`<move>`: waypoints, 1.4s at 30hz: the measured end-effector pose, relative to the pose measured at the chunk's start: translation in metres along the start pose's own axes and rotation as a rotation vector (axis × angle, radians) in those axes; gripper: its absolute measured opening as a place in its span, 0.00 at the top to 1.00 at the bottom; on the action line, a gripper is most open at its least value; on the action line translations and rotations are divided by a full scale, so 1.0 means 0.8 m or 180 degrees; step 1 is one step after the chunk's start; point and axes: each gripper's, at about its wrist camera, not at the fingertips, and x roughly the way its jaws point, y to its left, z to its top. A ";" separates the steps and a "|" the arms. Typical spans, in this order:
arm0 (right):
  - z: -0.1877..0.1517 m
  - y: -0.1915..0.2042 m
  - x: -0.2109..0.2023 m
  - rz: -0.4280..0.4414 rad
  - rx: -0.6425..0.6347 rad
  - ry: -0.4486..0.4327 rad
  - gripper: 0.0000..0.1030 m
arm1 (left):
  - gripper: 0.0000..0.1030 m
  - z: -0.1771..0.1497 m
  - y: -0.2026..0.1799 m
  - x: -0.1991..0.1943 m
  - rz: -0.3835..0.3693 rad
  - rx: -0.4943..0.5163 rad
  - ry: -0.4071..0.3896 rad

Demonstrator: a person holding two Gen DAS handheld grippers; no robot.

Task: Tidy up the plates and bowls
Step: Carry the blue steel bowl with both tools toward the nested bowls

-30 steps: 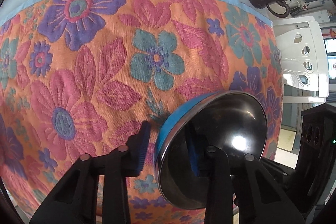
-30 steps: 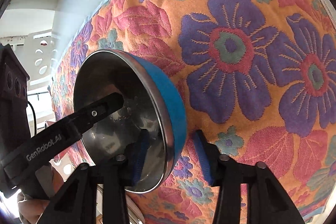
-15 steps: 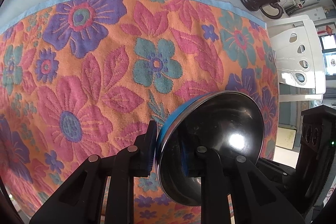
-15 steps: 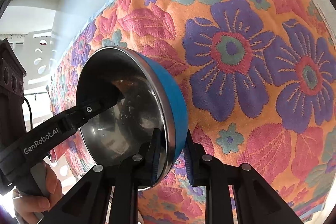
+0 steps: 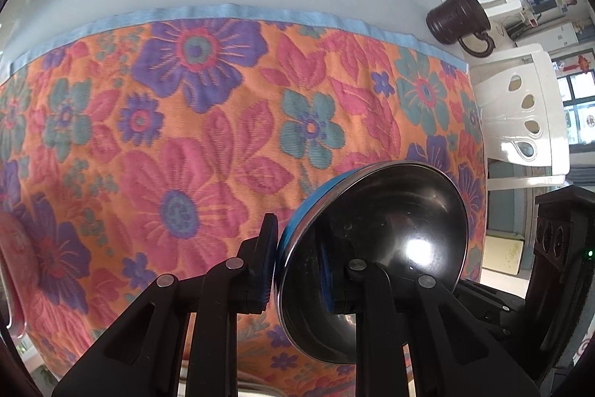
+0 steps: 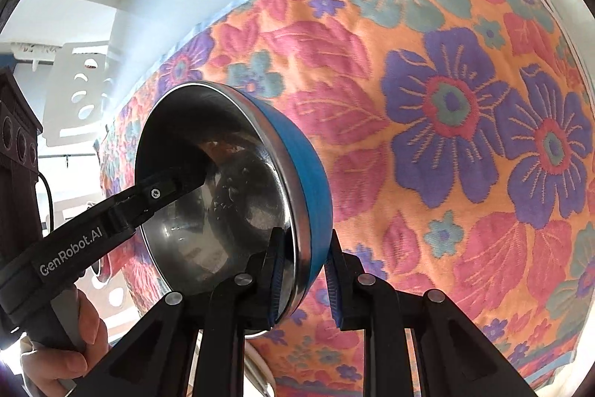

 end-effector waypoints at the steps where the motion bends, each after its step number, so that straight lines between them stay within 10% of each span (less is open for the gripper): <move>1: -0.001 0.006 -0.001 -0.0002 -0.0019 -0.0006 0.81 | 0.83 0.000 0.004 -0.004 -0.0005 -0.0017 -0.0012; 42: -0.026 0.283 0.027 -0.0059 -0.0964 0.0035 0.81 | 0.83 -0.045 0.230 -0.170 -0.0065 -0.0787 -0.0587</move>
